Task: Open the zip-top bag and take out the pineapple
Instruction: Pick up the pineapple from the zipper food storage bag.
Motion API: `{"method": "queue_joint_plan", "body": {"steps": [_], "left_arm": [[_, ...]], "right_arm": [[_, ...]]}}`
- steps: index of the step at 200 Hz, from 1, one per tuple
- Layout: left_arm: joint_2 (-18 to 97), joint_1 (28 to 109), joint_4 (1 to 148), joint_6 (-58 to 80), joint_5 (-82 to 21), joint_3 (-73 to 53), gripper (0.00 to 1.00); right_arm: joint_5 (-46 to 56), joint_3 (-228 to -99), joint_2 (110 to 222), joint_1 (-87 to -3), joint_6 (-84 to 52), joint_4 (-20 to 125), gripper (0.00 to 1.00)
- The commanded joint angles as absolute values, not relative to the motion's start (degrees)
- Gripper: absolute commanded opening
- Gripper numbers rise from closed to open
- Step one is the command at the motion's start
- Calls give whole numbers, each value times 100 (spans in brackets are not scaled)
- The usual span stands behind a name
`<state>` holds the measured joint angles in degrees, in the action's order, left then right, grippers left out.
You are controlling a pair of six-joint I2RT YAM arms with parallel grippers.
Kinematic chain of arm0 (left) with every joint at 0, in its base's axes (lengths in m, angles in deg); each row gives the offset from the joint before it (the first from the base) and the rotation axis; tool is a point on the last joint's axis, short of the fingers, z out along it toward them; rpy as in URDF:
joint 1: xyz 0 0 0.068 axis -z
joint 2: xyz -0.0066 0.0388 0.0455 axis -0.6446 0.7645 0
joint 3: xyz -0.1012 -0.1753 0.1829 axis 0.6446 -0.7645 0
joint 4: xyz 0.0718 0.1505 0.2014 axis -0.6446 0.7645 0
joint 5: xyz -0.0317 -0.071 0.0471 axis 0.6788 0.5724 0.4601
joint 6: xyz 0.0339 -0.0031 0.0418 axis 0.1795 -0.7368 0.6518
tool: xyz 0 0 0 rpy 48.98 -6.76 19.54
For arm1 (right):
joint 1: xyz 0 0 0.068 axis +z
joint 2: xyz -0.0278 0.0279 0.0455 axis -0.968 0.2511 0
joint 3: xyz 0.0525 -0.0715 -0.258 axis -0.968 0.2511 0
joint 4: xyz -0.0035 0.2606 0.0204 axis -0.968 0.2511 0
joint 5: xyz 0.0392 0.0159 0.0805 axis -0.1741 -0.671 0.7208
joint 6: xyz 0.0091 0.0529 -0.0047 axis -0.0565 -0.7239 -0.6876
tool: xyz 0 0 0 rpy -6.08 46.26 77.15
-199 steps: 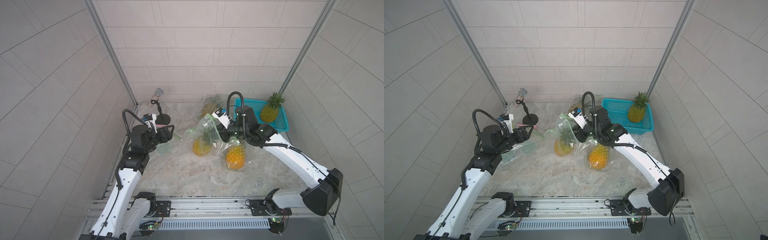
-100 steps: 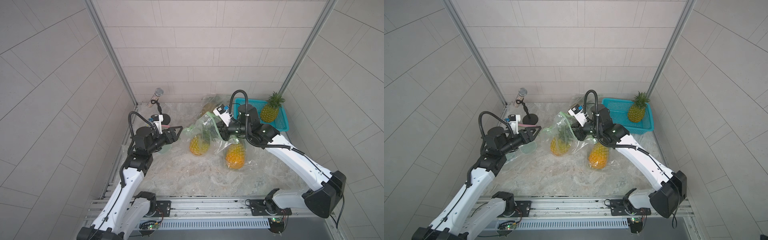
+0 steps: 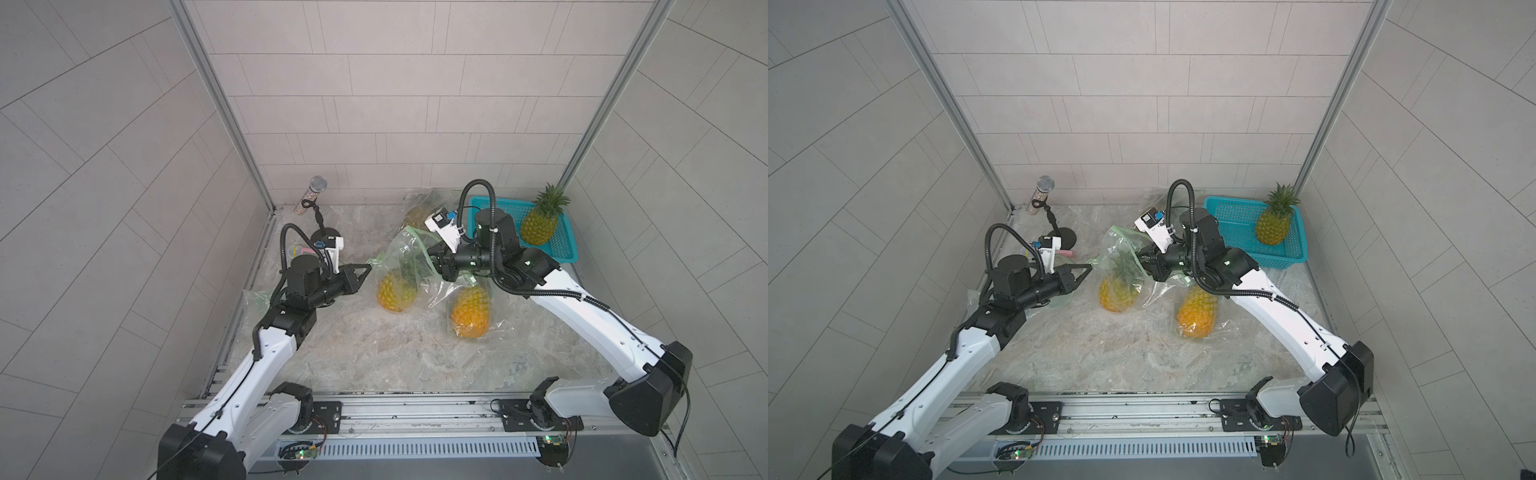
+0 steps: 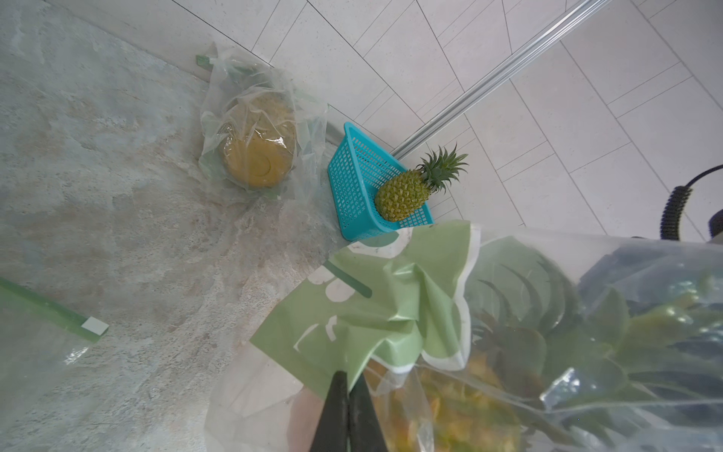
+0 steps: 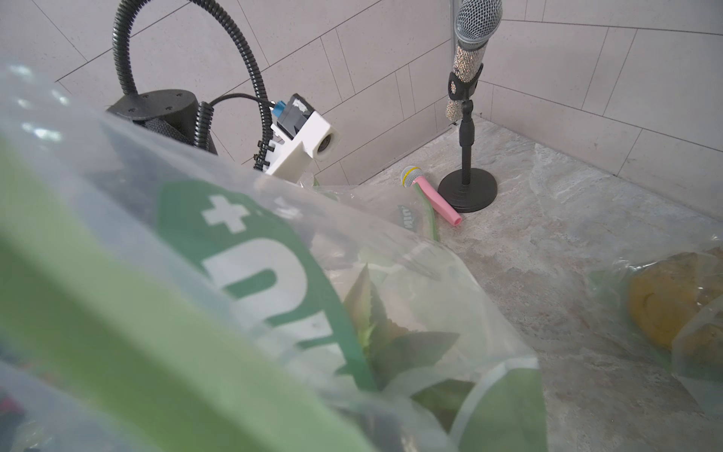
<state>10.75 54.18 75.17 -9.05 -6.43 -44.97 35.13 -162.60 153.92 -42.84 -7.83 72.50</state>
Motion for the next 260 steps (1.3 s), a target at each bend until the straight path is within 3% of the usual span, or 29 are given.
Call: {"method": "queue_joint_plan", "body": {"steps": [1,32,96,260], "left_arm": [[1069,5458,7722,-609,-1039,-4553,0],[994,5454,8543,-204,-2040,-4546,0],[1208,5449,9349,359,-3098,-4431,0],[1203,5446,9614,528,-3497,-4289,0]], "right_arm": [[3652,-16425,15179,-4262,-873,6688,0],[3611,-16275,14911,-4267,-886,6510,0],[3594,-15974,14383,-4259,-1034,5913,0],[3054,-15590,13774,-4317,-1255,5498,0]]}}
